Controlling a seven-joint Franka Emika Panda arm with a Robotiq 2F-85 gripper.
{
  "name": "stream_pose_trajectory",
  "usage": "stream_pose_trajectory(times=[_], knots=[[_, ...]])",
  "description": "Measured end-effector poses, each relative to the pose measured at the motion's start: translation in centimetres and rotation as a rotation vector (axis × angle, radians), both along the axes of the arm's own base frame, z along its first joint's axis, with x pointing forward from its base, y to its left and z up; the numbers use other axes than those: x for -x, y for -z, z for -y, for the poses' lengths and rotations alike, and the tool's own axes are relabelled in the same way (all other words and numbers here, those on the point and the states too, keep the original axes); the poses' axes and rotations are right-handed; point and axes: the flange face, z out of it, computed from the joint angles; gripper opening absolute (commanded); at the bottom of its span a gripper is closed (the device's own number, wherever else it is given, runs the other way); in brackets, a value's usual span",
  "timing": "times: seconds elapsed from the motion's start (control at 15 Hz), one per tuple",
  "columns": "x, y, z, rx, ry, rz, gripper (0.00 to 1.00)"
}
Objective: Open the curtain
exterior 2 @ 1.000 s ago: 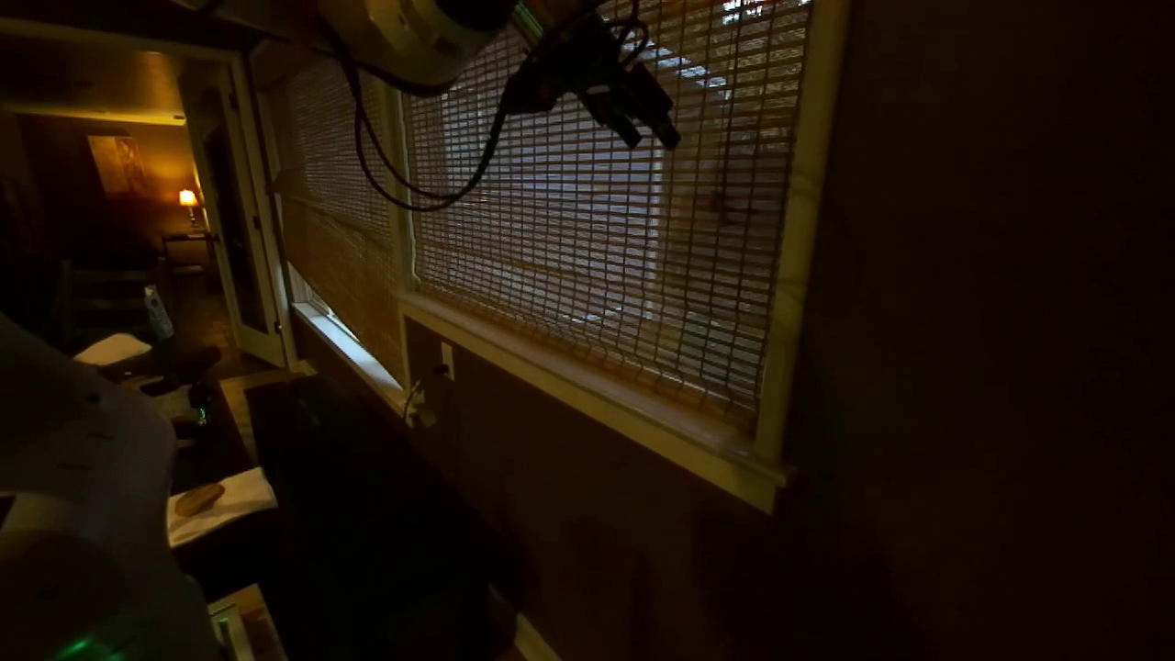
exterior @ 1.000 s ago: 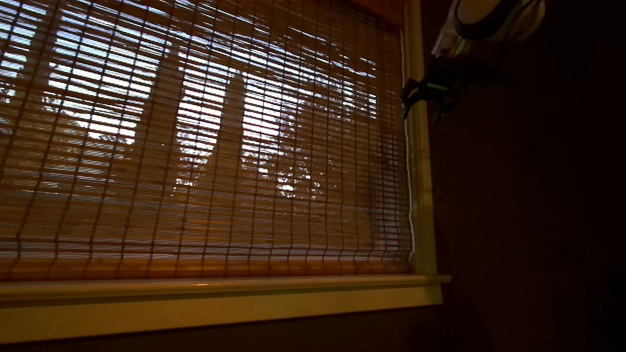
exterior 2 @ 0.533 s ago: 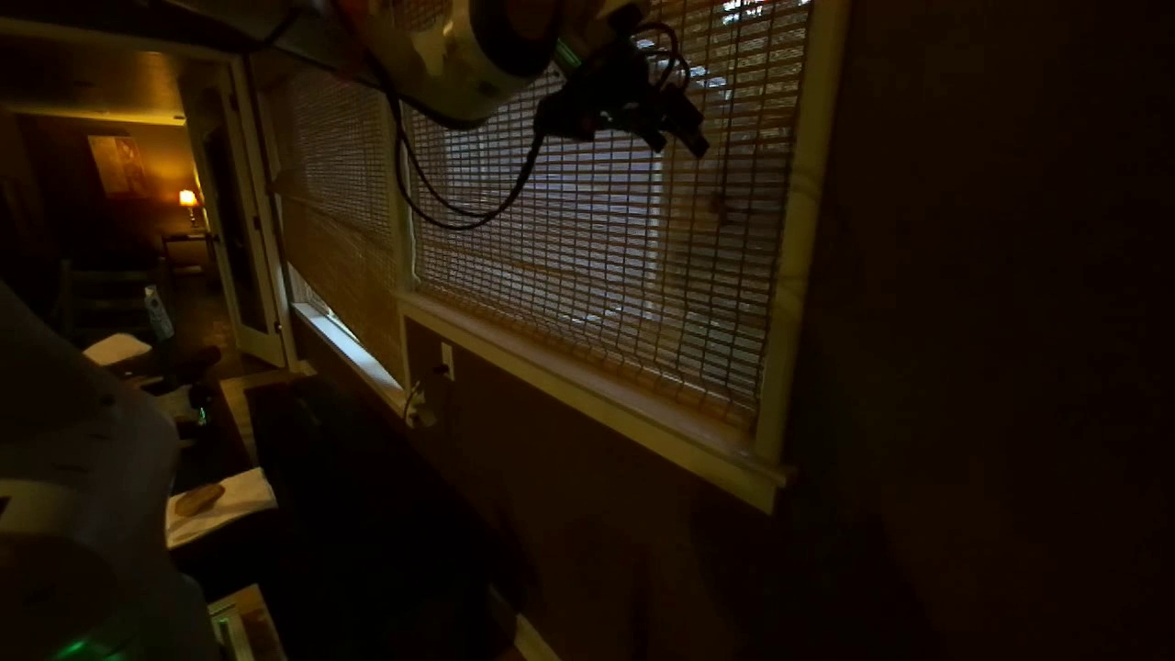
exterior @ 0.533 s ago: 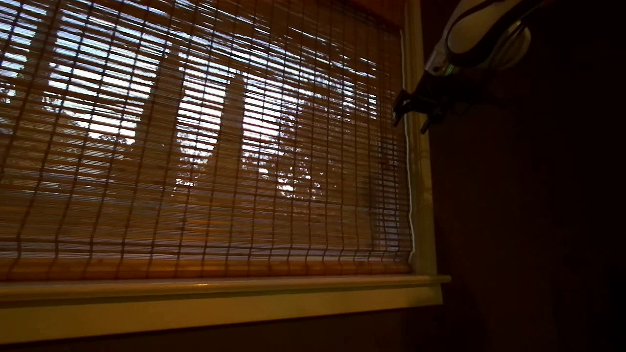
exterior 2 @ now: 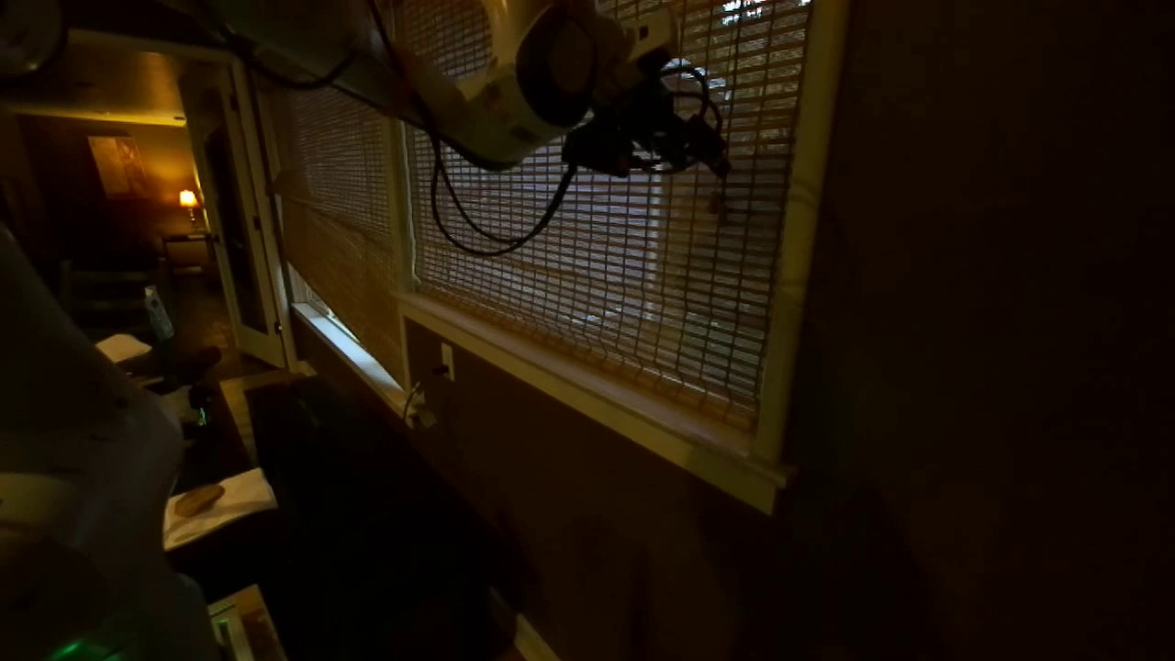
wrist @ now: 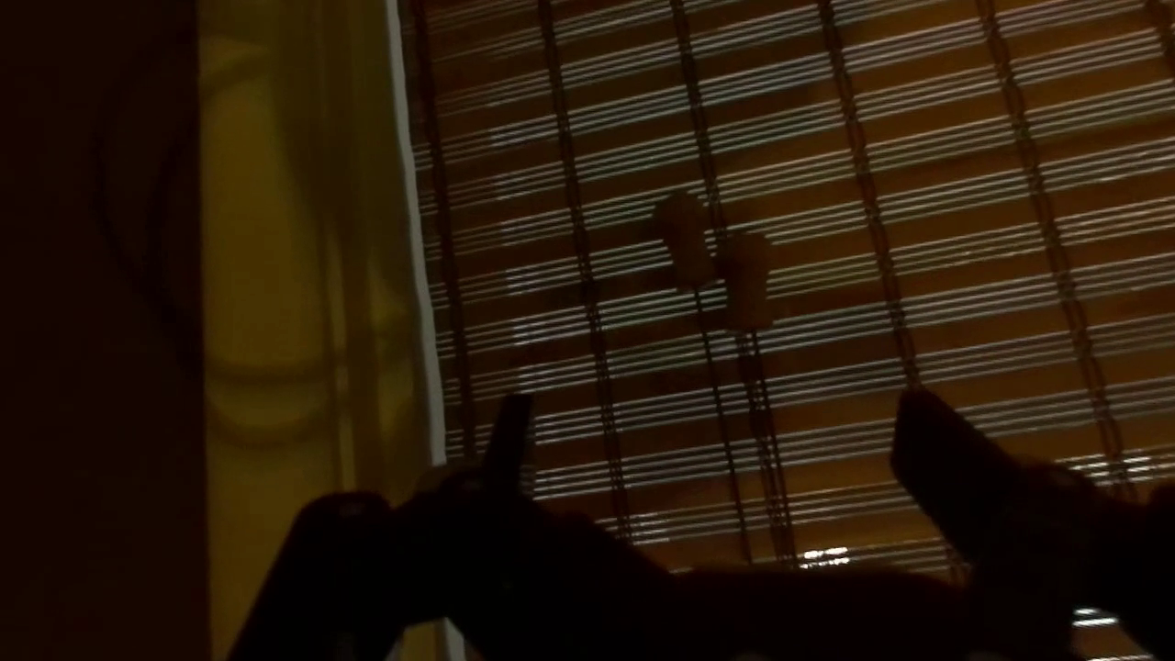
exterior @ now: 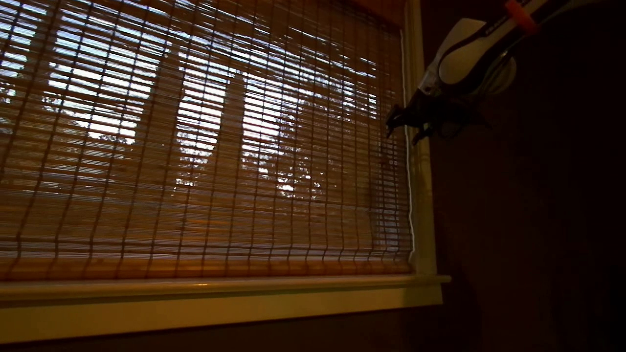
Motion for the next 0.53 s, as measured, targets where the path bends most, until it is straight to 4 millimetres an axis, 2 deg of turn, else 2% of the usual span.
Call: stream_pose_trajectory(times=[0.2, 0.4, 0.47, 0.53], knots=[[-1.0, 0.4, 0.3, 0.003, 0.004, 0.036, 0.73], [-2.0, 0.6, 0.3, -0.001, 0.006, 0.060, 0.75], [-2.3, 0.7, 0.2, -0.005, 0.006, 0.064, 0.72], [-2.6, 0.8, 0.2, -0.009, 0.005, 0.067, 0.77]])
